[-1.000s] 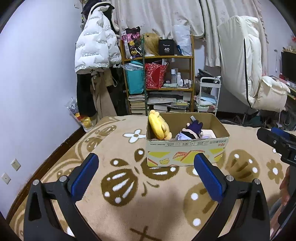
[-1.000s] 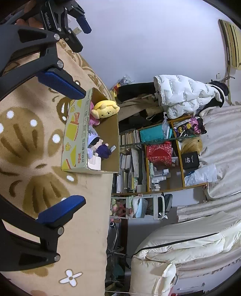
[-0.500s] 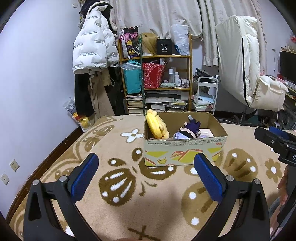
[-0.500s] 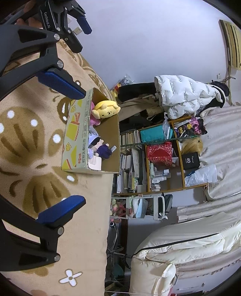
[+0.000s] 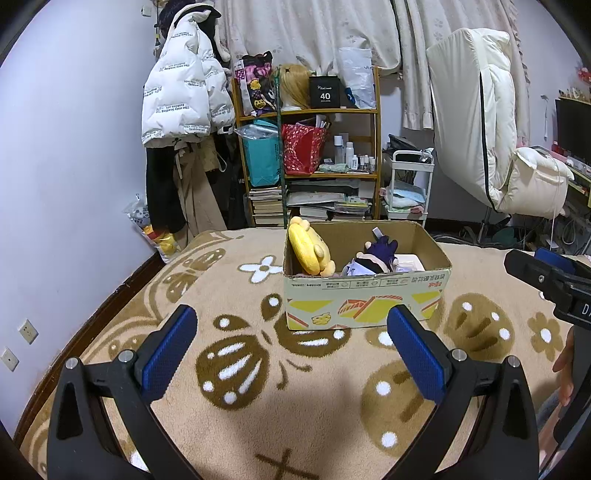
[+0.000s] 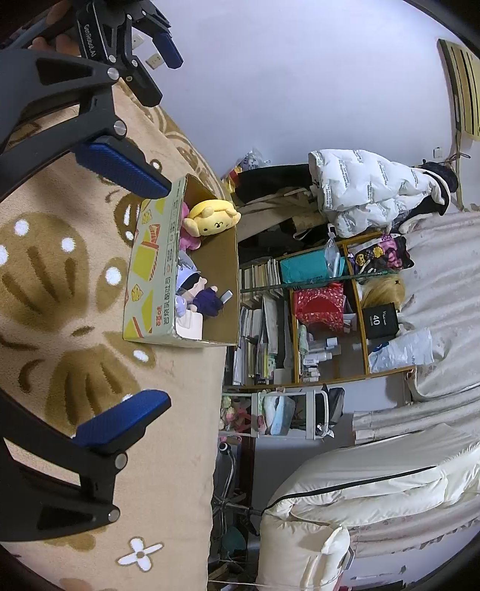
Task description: Organize soft objects
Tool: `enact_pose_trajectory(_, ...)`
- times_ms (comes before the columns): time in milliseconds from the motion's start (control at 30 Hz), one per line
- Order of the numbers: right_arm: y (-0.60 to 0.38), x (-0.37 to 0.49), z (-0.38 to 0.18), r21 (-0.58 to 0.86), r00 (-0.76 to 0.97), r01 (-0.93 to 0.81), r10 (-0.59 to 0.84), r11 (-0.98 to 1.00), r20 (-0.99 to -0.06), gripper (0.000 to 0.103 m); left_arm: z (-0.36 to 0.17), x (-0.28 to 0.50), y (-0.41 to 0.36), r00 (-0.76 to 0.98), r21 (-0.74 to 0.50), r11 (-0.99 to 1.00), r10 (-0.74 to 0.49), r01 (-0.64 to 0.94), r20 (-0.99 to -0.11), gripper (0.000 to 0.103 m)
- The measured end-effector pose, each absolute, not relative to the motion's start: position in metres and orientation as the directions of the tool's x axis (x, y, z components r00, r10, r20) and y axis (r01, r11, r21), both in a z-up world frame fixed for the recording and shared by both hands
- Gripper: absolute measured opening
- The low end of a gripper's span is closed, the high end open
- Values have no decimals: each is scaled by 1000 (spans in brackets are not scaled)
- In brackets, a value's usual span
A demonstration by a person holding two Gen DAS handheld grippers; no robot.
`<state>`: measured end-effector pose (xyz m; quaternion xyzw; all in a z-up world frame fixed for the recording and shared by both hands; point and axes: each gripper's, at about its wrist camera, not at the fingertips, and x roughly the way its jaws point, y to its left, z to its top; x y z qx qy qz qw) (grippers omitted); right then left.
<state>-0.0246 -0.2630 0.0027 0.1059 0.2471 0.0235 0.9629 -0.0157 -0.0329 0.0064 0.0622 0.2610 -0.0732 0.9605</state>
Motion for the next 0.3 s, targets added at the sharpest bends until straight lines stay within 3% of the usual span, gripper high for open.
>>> enact_pose_trajectory(300, -263, -25, 3, 213, 876, 5, 98, 977, -471, 103, 6, -16, -33, 854, 81, 982, -103, 168, -511, 102)
